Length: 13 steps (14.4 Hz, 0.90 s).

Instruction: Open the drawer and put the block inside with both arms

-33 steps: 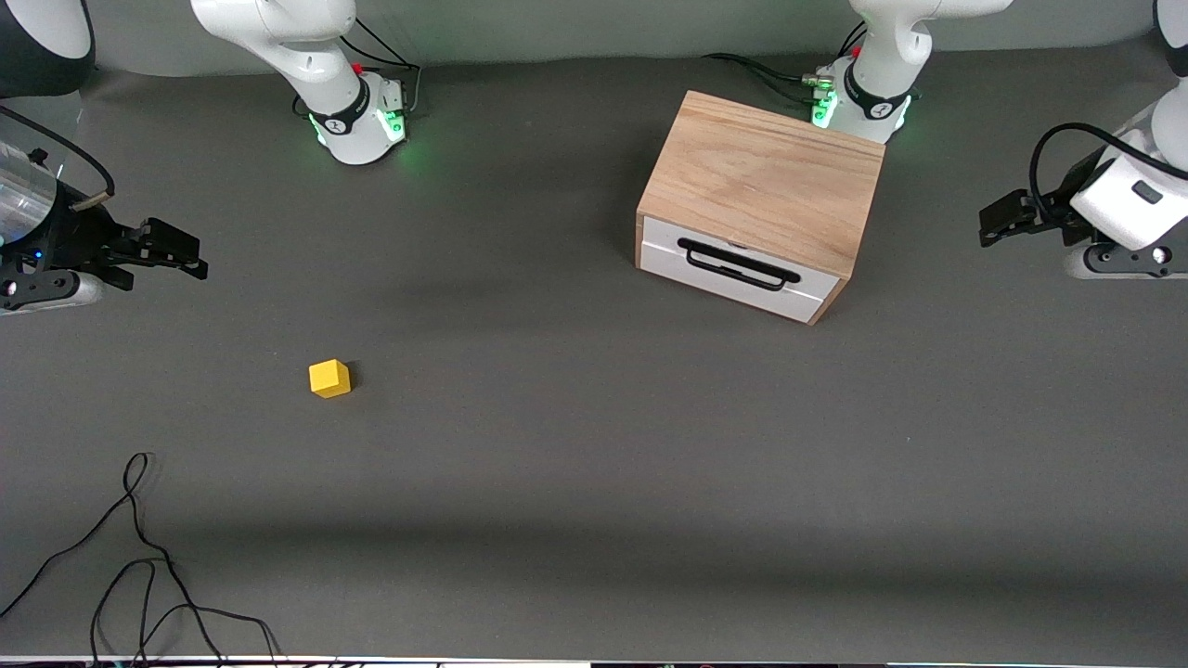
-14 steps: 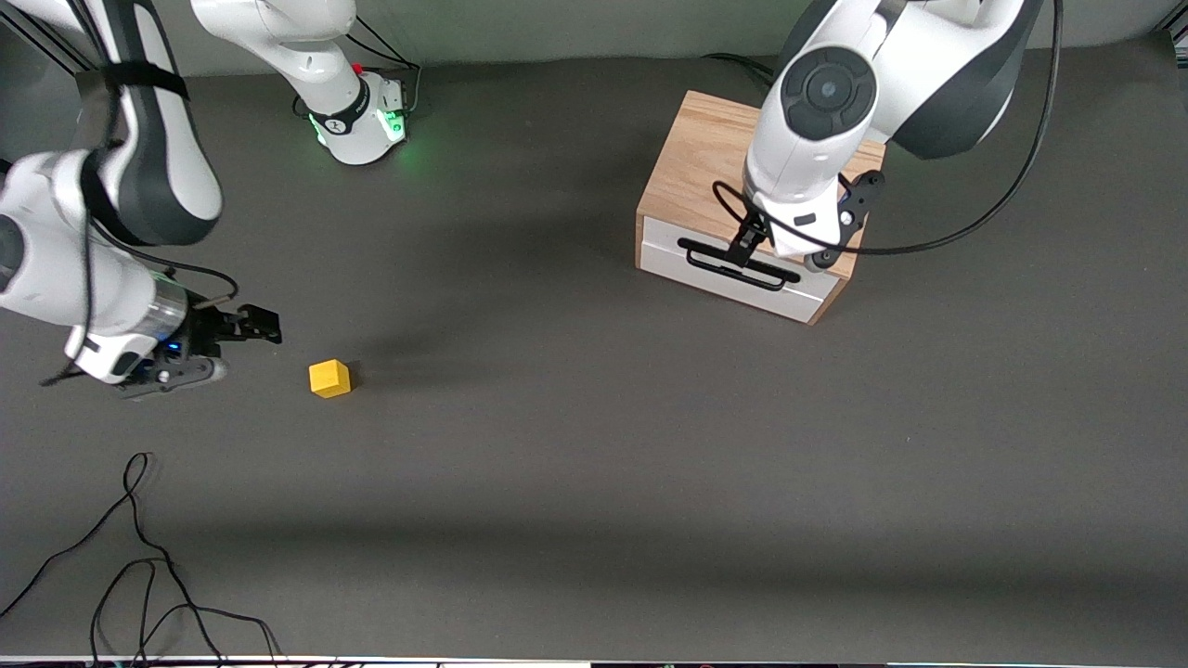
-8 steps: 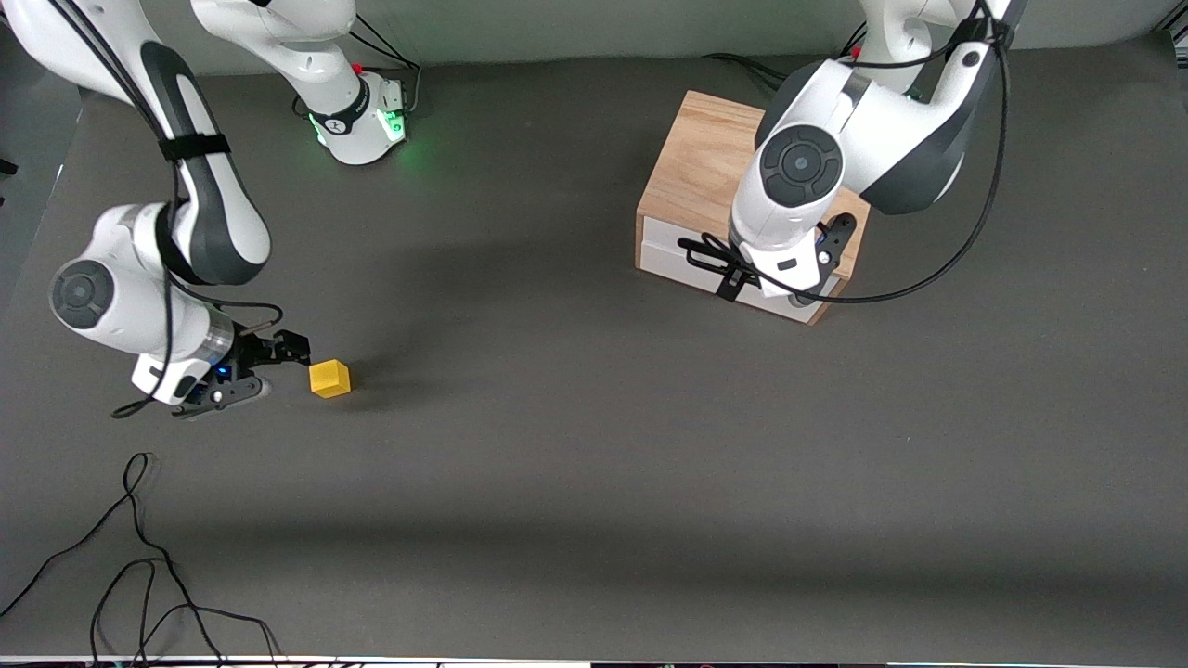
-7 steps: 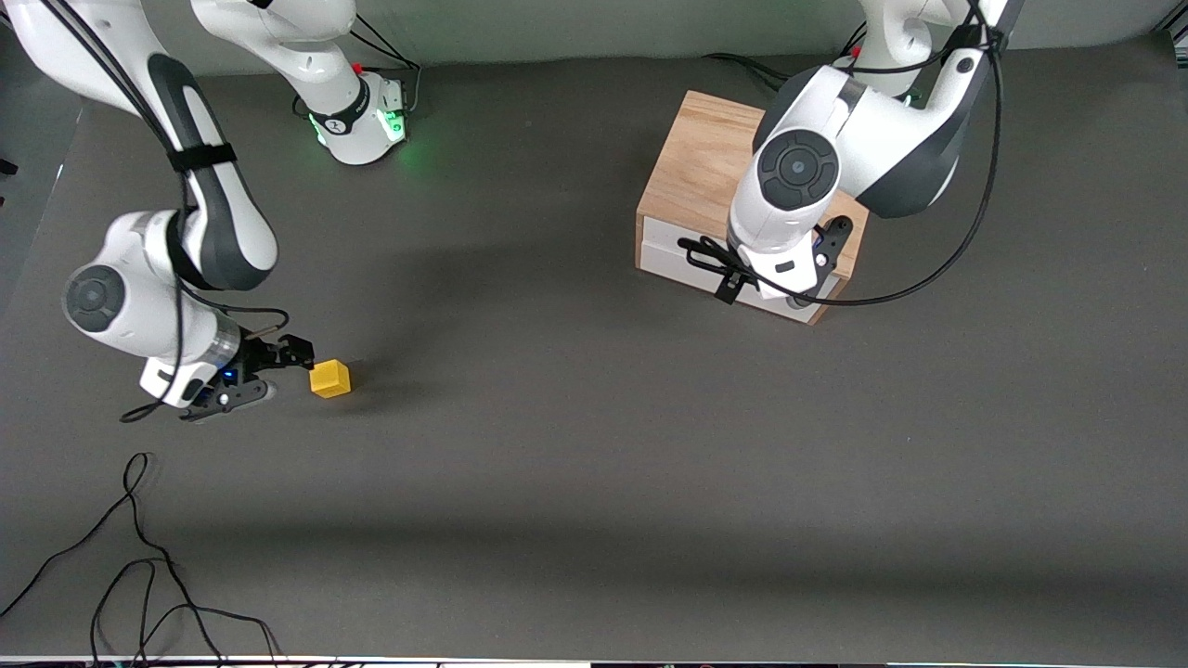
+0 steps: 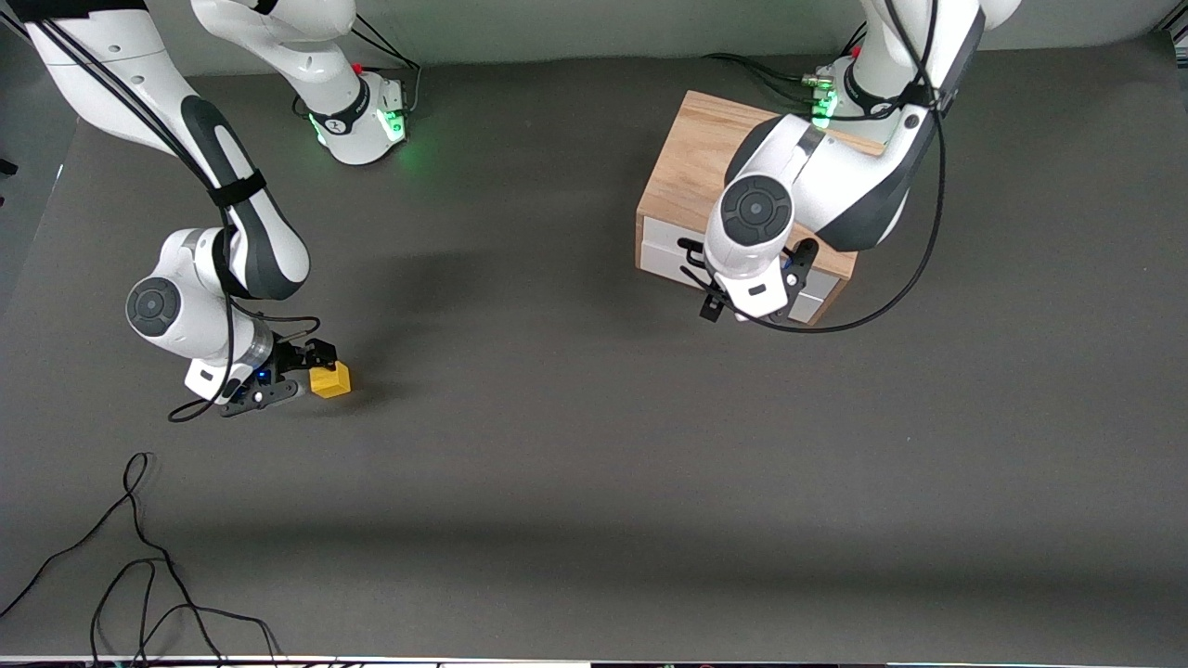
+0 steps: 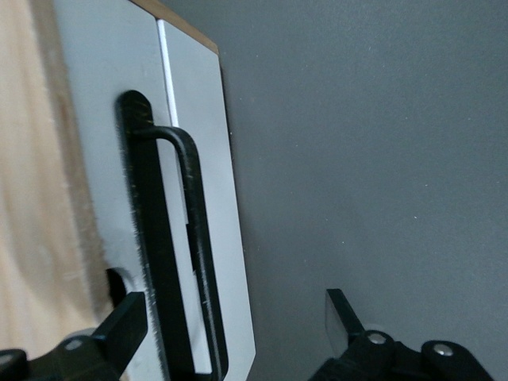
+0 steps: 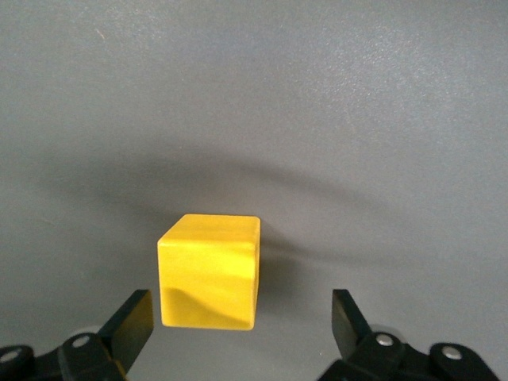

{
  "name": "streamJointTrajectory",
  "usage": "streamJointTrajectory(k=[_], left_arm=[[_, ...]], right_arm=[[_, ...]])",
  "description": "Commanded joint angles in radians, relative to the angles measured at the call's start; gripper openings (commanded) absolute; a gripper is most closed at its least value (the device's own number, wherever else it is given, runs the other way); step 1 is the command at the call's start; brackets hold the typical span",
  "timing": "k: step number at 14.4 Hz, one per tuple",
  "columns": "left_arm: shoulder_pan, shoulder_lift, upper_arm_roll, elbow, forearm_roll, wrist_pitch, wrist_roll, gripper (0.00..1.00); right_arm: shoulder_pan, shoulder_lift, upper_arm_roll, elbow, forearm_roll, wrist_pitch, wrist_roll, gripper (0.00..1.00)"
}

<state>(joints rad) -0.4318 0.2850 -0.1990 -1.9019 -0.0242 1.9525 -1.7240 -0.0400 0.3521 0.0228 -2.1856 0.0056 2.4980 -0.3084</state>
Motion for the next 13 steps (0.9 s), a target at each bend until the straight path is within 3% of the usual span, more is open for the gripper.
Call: streamJointTrajectory(k=[1,8,13], left_arm=[[-0.015,0.008,0.009,0.001,0.023,0.006,-0.028,1.00],[-0.015,0.091,0.009,0.004,0.062,0.022,-0.028,1.00],[-0.008,0.109,0.010,0.017,0.075,0.074,-0.025,1.00]], right_arm=[[0.002,0.051,-0.003,0.000,0.005,0.100,-0.011,1.00],[0.006,0.064,-0.003,0.000,0.022,0.091,-0.006,1.00],[0.014,0.053,0.006,0.104,0.022,-0.103,0.032,1.00]])
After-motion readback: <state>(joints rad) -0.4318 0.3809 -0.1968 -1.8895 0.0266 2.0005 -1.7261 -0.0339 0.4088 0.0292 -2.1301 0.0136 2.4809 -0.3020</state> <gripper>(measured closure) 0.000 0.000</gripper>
